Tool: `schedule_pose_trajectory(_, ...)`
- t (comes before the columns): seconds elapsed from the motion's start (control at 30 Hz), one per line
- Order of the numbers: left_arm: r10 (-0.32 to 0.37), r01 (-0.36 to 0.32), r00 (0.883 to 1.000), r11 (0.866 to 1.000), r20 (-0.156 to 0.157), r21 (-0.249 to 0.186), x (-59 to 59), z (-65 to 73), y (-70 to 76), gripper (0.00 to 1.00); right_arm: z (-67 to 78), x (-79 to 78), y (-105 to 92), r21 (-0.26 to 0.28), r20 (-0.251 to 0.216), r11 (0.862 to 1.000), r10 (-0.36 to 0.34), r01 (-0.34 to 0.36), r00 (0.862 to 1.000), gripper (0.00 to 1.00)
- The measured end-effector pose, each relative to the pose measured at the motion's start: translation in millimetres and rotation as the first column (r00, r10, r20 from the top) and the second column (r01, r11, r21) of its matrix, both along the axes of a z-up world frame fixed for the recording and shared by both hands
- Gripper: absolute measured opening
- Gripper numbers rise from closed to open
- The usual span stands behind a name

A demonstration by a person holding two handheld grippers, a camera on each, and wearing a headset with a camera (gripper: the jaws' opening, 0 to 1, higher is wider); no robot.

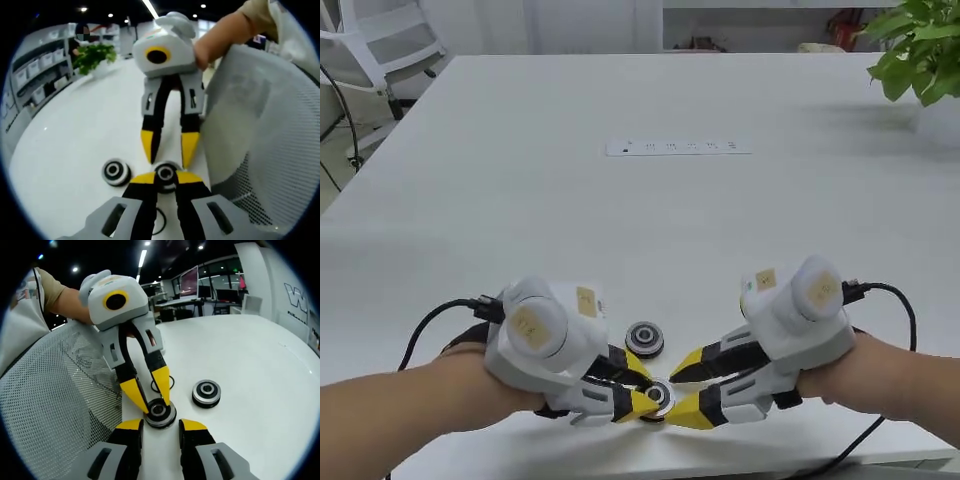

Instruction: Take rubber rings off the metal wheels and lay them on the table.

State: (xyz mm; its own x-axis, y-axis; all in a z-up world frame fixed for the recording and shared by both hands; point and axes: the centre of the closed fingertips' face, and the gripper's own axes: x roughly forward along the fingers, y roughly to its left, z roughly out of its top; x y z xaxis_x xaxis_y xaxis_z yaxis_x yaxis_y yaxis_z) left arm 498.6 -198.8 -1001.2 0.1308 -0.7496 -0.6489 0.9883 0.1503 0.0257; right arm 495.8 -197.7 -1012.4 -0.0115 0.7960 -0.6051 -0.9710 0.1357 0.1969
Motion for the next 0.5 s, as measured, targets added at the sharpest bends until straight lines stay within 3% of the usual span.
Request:
schedule_pose_trajectory(0.23,0.009,-0.009,1.000,1.000,0.003,-0.003,-0.5,0.3,0.3,0.13,-2.0,-3.2,5.8,-0.009,0.031,1.000,0.028,-0.028,0.999,0.27)
schedule_pose_trajectory(0.4,0.012,-0.012,1.000,1.000,0.003,-0.005,0.0,0.1,0.3,0.13,-2.8,0.4,7.8,-0.023,0.080,0.999,0.041,-0.039,0.996,0.26)
schedule_pose_trajectory(0.5,0.014,-0.014,1.000,1.000,0.003,-0.005,-0.3,0.2,0.5,0.13,-2.1,-1.1,7.7,-0.019,0.082,0.999,0.048,-0.046,0.995,0.25)
